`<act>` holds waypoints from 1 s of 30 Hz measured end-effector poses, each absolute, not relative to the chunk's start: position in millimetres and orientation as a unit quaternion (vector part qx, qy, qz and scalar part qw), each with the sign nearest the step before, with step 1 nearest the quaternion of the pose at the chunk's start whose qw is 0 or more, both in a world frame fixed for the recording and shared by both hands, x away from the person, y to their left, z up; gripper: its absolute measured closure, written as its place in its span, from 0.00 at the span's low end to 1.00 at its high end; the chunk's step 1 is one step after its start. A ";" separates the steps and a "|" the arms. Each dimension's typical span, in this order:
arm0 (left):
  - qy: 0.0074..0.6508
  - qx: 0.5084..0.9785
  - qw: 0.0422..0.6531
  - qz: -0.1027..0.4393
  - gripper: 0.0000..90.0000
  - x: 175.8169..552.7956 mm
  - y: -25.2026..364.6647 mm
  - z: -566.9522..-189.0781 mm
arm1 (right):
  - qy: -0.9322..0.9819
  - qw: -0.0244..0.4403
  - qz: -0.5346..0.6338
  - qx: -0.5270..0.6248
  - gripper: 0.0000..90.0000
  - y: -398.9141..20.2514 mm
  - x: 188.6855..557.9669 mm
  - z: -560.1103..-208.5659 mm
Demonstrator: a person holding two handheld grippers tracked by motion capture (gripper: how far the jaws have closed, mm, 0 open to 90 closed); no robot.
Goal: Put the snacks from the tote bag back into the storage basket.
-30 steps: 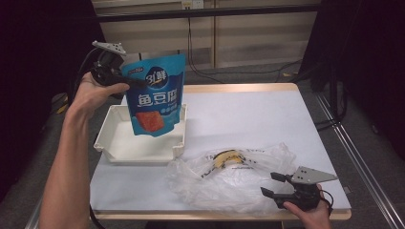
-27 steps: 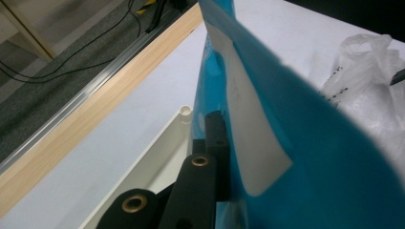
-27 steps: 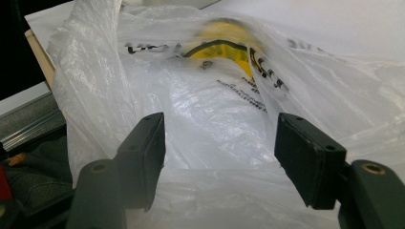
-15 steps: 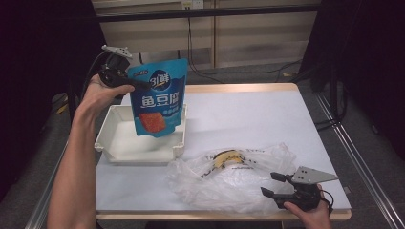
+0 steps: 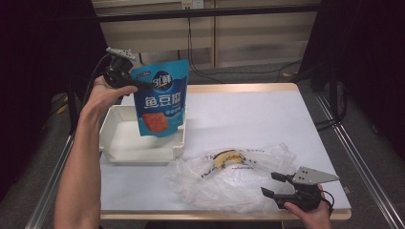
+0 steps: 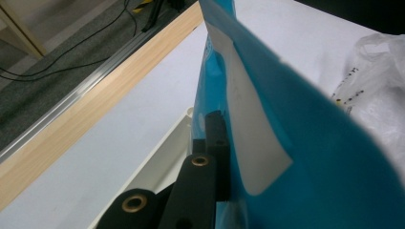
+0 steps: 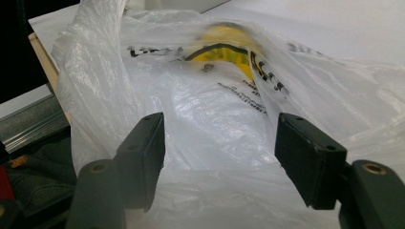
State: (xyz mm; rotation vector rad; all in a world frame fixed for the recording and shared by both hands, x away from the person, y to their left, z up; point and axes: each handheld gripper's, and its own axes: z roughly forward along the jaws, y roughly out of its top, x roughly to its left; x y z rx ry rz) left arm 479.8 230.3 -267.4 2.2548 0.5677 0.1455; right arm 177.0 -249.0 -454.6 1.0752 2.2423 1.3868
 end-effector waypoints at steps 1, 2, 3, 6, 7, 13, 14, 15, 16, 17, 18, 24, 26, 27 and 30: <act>0.227 0.888 0.396 0.059 1.00 480.5 229.4 -268.4 | 0.779 0.148 0.482 0.373 0.39 -249.2 176.9 -454.5; 0.226 0.887 0.398 0.060 1.00 481.9 229.5 -269.0 | 0.778 0.147 0.482 0.375 0.39 -249.0 176.5 -454.5; 0.227 0.886 0.399 0.058 1.00 483.2 229.6 -269.6 | 0.778 0.147 0.482 0.375 0.39 -249.0 176.4 -454.4; 0.227 0.885 0.402 0.063 1.00 485.9 228.0 -271.7 | 0.778 0.149 0.482 0.375 0.39 -249.5 175.9 -453.9; 0.229 0.883 0.404 0.065 1.00 486.3 227.1 -272.6 | 0.778 0.150 0.482 0.375 0.39 -249.8 175.9 -453.7; 0.234 0.881 0.406 0.071 1.00 493.9 224.9 -284.5 | 0.775 0.152 0.485 0.375 0.39 -250.1 174.8 -453.0; 0.236 0.881 0.404 0.070 1.00 494.9 224.6 -286.3 | 0.775 0.155 0.485 0.375 0.39 -250.2 174.8 -452.8; 0.235 0.881 0.405 0.073 1.00 495.5 224.0 -288.0 | 0.775 0.155 0.486 0.374 0.39 -250.5 174.9 -452.7; 0.234 0.880 0.406 0.075 1.00 496.1 223.7 -289.0 | 0.774 0.156 0.486 0.374 0.39 -250.8 174.7 -452.6; 0.233 0.880 0.407 0.075 1.00 497.0 223.9 -289.7 | 0.773 0.157 0.487 0.374 0.39 -250.9 174.8 -452.5; 0.235 0.879 0.406 0.080 1.00 497.6 223.8 -290.0 | 0.773 0.158 0.488 0.374 0.39 -250.8 174.8 -452.5; 0.230 0.876 0.417 0.081 1.00 499.3 225.4 -292.6 | 0.772 0.157 0.488 0.376 0.39 -250.4 174.7 -452.4; 0.232 0.874 0.419 0.082 1.00 498.6 227.5 -294.7 | 0.772 0.157 0.488 0.376 0.39 -250.4 174.9 -452.7; 0.236 0.875 0.414 0.085 1.00 498.7 228.3 -296.1 | 0.772 0.158 0.488 0.376 0.39 -250.4 174.8 -452.6; 0.239 0.882 0.396 0.096 1.00 499.5 227.9 -301.1 | 0.771 0.159 0.488 0.376 0.39 -250.2 174.7 -452.3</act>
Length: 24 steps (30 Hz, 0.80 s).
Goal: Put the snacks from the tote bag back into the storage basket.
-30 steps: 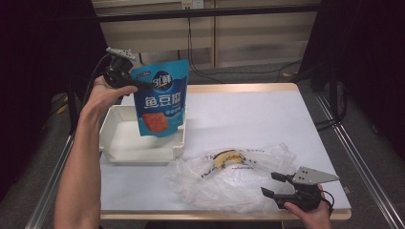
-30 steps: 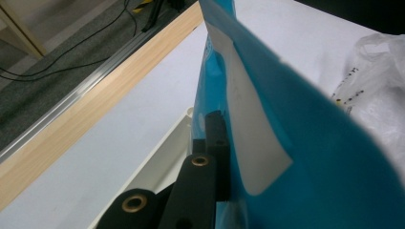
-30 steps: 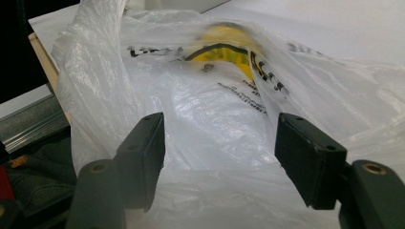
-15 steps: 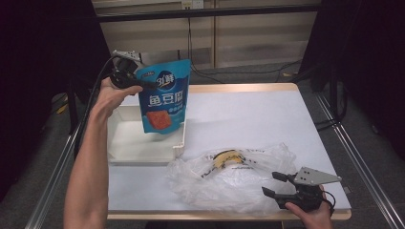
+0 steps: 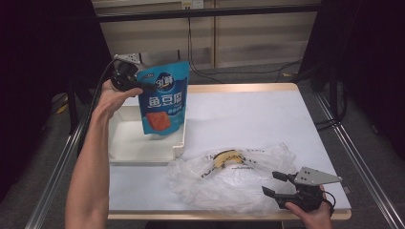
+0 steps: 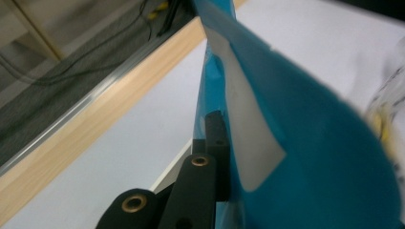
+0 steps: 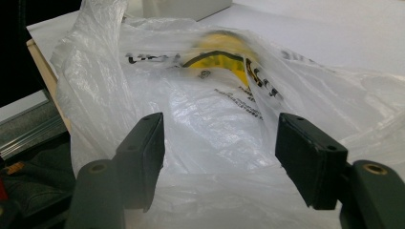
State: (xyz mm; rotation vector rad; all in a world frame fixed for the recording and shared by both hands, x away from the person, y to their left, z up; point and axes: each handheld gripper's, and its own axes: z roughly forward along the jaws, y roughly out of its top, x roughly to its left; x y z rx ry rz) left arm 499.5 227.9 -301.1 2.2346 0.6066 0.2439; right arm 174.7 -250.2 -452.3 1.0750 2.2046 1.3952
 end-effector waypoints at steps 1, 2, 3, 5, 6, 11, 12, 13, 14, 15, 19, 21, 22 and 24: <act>0.236 0.879 0.403 0.093 1.00 500.2 229.8 -300.6 | 0.771 0.159 0.488 0.376 0.39 -250.2 174.8 -452.2; 0.236 0.880 0.401 0.096 1.00 500.3 229.8 -300.8 | 0.771 0.159 0.489 0.376 0.39 -250.2 174.9 -452.1; 0.237 0.881 0.397 0.097 1.00 500.7 229.5 -301.7 | 0.771 0.158 0.489 0.376 0.39 -250.2 174.8 -451.8; 0.240 0.882 0.392 0.102 1.00 501.4 229.9 -301.5 | 0.770 0.160 0.491 0.375 0.39 -250.3 175.0 -451.9; 0.240 0.885 0.385 0.106 1.00 501.5 229.7 -301.4 | 0.770 0.160 0.491 0.375 0.39 -250.5 175.2 -452.0; 0.256 0.886 0.368 0.115 0.99 503.6 234.1 -302.3 | 0.770 0.159 0.491 0.376 0.39 -250.8 175.6 -452.5; 0.255 0.888 0.365 0.115 0.98 503.7 235.1 -302.1 | 0.770 0.159 0.491 0.374 0.39 -250.8 175.6 -452.5; 0.255 0.888 0.365 0.116 0.99 503.4 234.1 -302.3 | 0.771 0.159 0.491 0.374 0.39 -250.8 175.5 -452.5; 0.251 0.891 0.358 0.123 0.98 503.7 233.8 -301.7 | 0.771 0.158 0.491 0.375 0.39 -250.8 175.4 -452.6; 0.250 0.893 0.352 0.125 0.98 503.8 233.0 -301.4 | 0.771 0.158 0.490 0.375 0.39 -250.7 175.6 -452.8; 0.255 0.892 0.349 0.130 0.94 504.2 231.3 -302.8 | 0.769 0.159 0.492 0.375 0.39 -250.8 175.4 -452.1; 0.258 0.896 0.339 0.127 0.91 504.4 232.0 -304.1 | 0.770 0.159 0.491 0.375 0.39 -251.4 174.9 -451.9; 0.263 0.894 0.339 0.128 0.89 504.4 233.1 -304.5 | 0.770 0.160 0.491 0.375 0.39 -251.7 174.9 -451.9; 0.271 0.890 0.346 0.125 0.86 504.4 236.1 -306.5 | 0.769 0.162 0.491 0.376 0.39 -252.1 174.7 -451.6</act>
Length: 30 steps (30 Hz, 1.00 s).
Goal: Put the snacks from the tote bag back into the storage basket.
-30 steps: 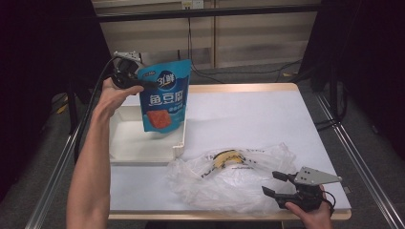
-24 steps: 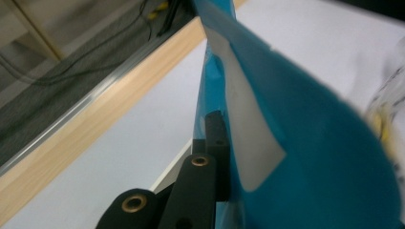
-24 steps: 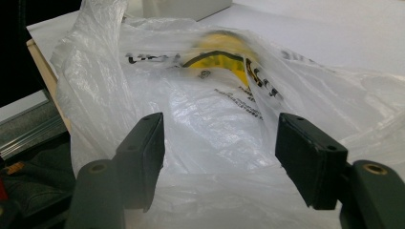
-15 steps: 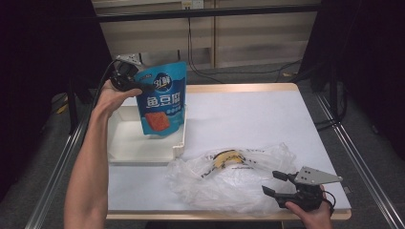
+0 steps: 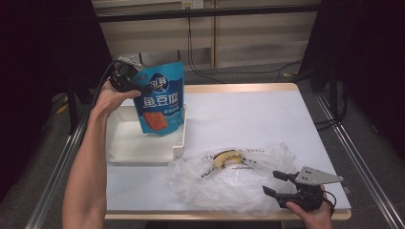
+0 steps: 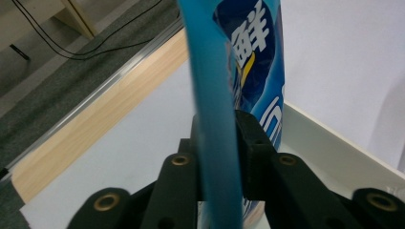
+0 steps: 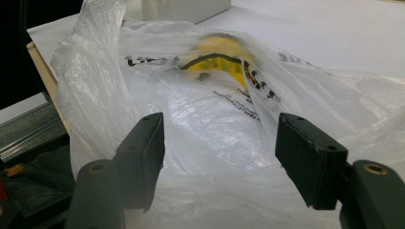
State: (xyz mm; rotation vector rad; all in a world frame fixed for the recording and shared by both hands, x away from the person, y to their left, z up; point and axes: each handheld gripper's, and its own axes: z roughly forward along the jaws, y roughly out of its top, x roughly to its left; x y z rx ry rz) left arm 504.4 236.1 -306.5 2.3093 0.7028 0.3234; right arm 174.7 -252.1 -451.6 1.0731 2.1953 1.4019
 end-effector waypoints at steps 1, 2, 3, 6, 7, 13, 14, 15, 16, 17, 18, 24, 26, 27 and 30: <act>0.280 0.886 0.346 0.132 0.82 504.1 237.0 -307.3 | 0.769 0.162 0.491 0.376 0.39 -252.2 174.7 -451.5; 0.292 0.881 0.347 0.133 0.76 503.5 237.2 -308.3 | 0.769 0.162 0.491 0.376 0.39 -252.1 174.7 -451.4; 0.295 0.881 0.344 0.137 0.72 503.5 238.3 -308.9 | 0.769 0.161 0.491 0.376 0.39 -251.9 174.8 -451.4; 0.310 0.877 0.340 0.138 0.62 504.5 239.8 -312.4 | 0.770 0.160 0.491 0.374 0.39 -250.7 175.2 -451.7; 0.317 0.876 0.334 0.142 0.59 504.9 239.0 -314.0 | 0.771 0.160 0.490 0.374 0.39 -250.6 175.2 -451.7; 0.337 0.868 0.333 0.149 0.43 505.6 240.8 -316.4 | 0.771 0.161 0.491 0.373 0.39 -250.3 175.4 -451.6; 0.338 0.867 0.337 0.144 0.41 505.5 241.7 -316.6 | 0.771 0.161 0.491 0.373 0.39 -250.4 175.3 -451.6; 0.341 0.863 0.346 0.136 0.40 504.9 241.9 -317.2 | 0.770 0.161 0.492 0.373 0.39 -250.6 175.2 -451.5; 0.339 0.864 0.345 0.137 0.38 504.6 242.0 -317.2 | 0.770 0.161 0.492 0.374 0.39 -250.9 175.0 -451.3; 0.340 0.863 0.348 0.138 0.38 504.1 241.0 -317.7 | 0.769 0.161 0.492 0.375 0.39 -250.9 174.8 -451.0; 0.339 0.863 0.349 0.135 0.38 504.3 240.5 -317.3 | 0.768 0.162 0.493 0.376 0.39 -250.8 174.9 -451.0; 0.340 0.864 0.340 0.151 0.35 504.9 230.6 -319.6 | 0.768 0.163 0.493 0.375 0.39 -251.6 174.8 -450.6; 0.342 0.863 0.340 0.148 0.31 504.5 231.2 -320.5 | 0.769 0.163 0.493 0.374 0.39 -251.9 174.3 -450.5; 0.346 0.860 0.350 0.138 0.30 503.6 231.9 -321.5 | 0.769 0.163 0.492 0.373 0.39 -252.1 174.1 -450.6; 0.337 0.865 0.346 0.139 0.28 501.2 232.0 -320.1 | 0.768 0.163 0.493 0.375 0.39 -252.8 174.8 -450.8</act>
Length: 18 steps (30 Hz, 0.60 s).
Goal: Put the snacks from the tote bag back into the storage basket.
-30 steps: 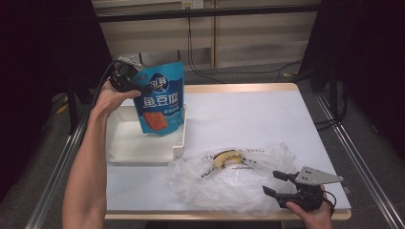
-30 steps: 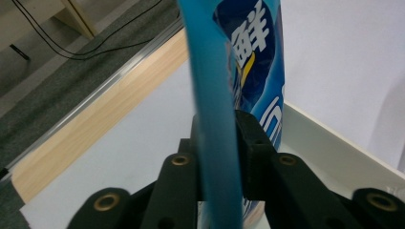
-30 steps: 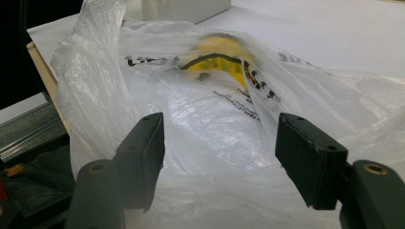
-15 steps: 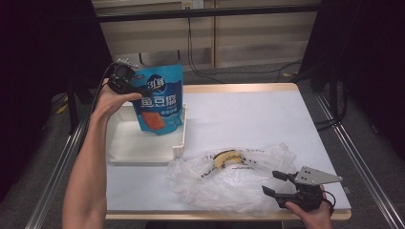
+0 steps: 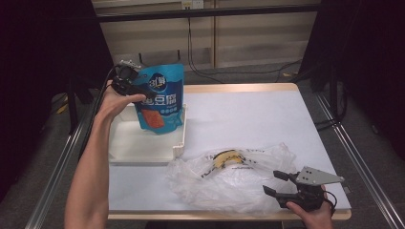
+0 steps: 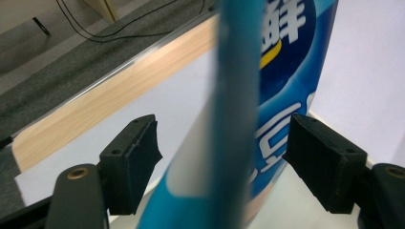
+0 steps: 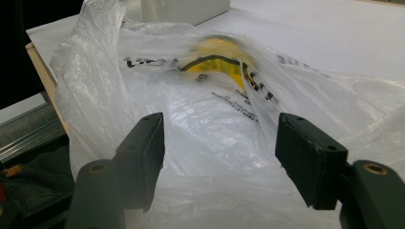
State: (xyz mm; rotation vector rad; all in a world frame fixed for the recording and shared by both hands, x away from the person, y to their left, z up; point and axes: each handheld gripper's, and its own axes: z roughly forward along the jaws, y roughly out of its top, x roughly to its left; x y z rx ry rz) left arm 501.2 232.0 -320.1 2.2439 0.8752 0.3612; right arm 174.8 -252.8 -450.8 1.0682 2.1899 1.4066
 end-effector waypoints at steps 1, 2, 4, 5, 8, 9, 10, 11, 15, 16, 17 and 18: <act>0.341 0.861 0.355 0.127 0.26 499.4 232.3 -319.6 | 0.768 0.165 0.493 0.374 0.39 -252.8 174.9 -450.6; 0.336 0.862 0.360 0.123 0.24 498.4 232.9 -319.5 | 0.768 0.165 0.494 0.374 0.39 -252.6 174.7 -450.3; 0.334 0.861 0.360 0.131 0.22 495.3 232.7 -319.4 | 0.767 0.168 0.495 0.372 0.39 -252.3 174.1 -449.8; 0.339 0.858 0.364 0.127 0.18 493.6 232.2 -319.8 | 0.766 0.167 0.496 0.373 0.39 -252.1 173.9 -449.6; 0.350 0.852 0.367 0.134 0.12 491.3 235.7 -318.3 | 0.766 0.167 0.496 0.374 0.39 -252.0 174.3 -449.8; 0.350 0.852 0.366 0.130 0.11 491.0 237.0 -317.9 | 0.766 0.167 0.496 0.374 0.39 -251.8 173.9 -449.6; 0.355 0.850 0.368 0.129 0.10 490.9 238.5 -318.3 | 0.767 0.168 0.495 0.372 0.39 -251.8 173.7 -449.5; 0.361 0.848 0.368 0.126 0.08 491.0 240.3 -318.6 | 0.767 0.168 0.495 0.372 0.38 -251.9 173.5 -449.4; 0.372 0.834 0.386 0.130 0.07 488.2 247.3 -319.8 | 0.765 0.168 0.496 0.375 0.38 -252.4 173.7 -449.4; 0.372 0.831 0.393 0.126 0.06 487.5 249.4 -319.4 | 0.765 0.168 0.496 0.375 0.38 -252.4 173.7 -449.4; 0.373 0.831 0.394 0.126 0.06 486.7 250.7 -318.6 | 0.765 0.169 0.495 0.375 0.38 -252.4 173.8 -449.7; 0.371 0.832 0.391 0.132 0.06 485.7 251.4 -317.6 | 0.765 0.169 0.495 0.375 0.38 -252.3 174.0 -450.0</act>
